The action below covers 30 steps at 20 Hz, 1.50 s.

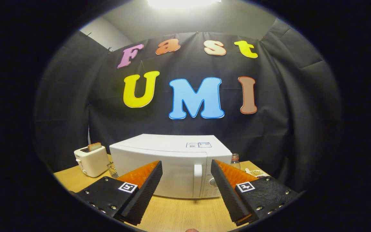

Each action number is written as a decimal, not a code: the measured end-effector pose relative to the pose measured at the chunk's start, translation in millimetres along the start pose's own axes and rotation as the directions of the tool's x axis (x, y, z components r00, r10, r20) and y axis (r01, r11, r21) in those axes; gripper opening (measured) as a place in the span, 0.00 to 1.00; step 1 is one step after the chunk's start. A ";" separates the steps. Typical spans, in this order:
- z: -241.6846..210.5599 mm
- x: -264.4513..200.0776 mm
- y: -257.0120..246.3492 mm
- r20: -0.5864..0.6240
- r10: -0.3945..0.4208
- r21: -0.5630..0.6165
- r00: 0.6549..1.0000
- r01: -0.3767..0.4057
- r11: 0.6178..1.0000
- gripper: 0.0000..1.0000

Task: Open the microwave, put the food inside, and close the microwave door.

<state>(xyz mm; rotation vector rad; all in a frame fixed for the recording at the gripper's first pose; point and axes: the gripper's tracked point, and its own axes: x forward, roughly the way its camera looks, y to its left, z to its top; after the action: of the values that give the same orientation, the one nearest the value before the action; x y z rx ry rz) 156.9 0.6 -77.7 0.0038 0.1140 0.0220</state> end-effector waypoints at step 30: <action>-105.9 97.7 -24.7 -0.252 -0.007 0.021 0.968 0.013 1.000 0.12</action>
<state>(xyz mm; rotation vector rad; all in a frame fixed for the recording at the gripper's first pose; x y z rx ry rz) 242.4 -21.7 -194.1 0.0234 0.3693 0.0106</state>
